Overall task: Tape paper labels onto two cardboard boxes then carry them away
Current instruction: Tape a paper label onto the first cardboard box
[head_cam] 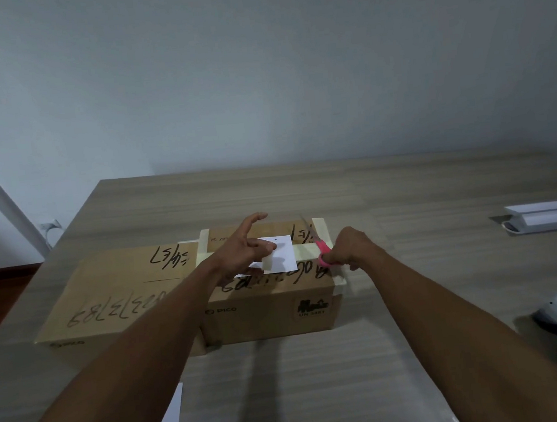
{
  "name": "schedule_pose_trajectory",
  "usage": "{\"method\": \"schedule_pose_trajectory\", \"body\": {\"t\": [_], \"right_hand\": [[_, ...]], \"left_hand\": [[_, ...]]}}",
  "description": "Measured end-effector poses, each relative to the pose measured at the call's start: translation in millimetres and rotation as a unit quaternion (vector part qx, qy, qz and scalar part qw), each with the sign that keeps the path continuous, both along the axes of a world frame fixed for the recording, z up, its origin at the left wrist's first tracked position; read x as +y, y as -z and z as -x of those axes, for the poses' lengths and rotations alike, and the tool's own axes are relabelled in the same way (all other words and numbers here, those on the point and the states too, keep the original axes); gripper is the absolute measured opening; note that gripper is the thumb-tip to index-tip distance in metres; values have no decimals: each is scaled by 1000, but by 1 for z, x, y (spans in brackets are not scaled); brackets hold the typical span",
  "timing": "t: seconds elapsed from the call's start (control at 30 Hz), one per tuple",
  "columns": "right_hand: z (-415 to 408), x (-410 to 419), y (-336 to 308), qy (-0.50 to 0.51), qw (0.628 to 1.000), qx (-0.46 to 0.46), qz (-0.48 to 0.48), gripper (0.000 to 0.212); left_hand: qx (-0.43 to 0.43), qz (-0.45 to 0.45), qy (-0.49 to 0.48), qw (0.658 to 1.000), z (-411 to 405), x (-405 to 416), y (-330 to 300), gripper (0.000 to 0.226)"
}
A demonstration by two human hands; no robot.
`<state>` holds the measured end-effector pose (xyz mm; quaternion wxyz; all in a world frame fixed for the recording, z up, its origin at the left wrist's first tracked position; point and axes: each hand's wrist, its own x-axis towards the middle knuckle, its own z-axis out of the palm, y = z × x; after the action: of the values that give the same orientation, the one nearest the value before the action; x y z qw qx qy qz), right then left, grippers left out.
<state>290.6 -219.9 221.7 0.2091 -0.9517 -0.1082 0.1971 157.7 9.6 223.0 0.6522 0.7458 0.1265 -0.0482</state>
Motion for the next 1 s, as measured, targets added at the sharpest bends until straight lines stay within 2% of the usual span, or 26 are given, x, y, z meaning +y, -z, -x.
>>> {"method": "schedule_pose_trajectory", "body": {"t": [0.1,0.2,0.27,0.3,0.37,0.43,0.5,0.57,0.63,0.73,1.0], "right_hand": [[7,6,7,22,999,28,34,40],[10,15,9,72,989,130,-9,32],[12,19,5,77,974,211,-2,25],[13,21,3,76,972,220,7,22],[13,27,-2,71,989,128,-4,19],[14,37,-10,75,992,29,-100,19],[17,52,-20,102,951,79,-282,20],[21,61,-27,121,908,149,-373,36],[25,66,-27,121,893,184,-393,46],[31,70,-24,111,888,189,-403,49],[32,80,-20,129,893,151,-403,18]], "left_hand": [[-7,-11,-15,1000,2,0,2,69],[-20,-39,-13,999,4,-2,4,72],[-33,-54,-8,998,7,-4,6,74],[-41,-59,-6,997,8,-5,6,75],[-54,-63,1,997,9,-8,7,78],[-61,-62,5,996,9,-12,7,83],[-65,-58,7,996,9,-16,6,87],[-72,-54,8,996,9,-20,5,90],[-77,-58,10,995,9,-23,4,93],[-75,-58,8,995,8,-24,3,94],[-78,-58,14,995,10,-23,5,95]]}}
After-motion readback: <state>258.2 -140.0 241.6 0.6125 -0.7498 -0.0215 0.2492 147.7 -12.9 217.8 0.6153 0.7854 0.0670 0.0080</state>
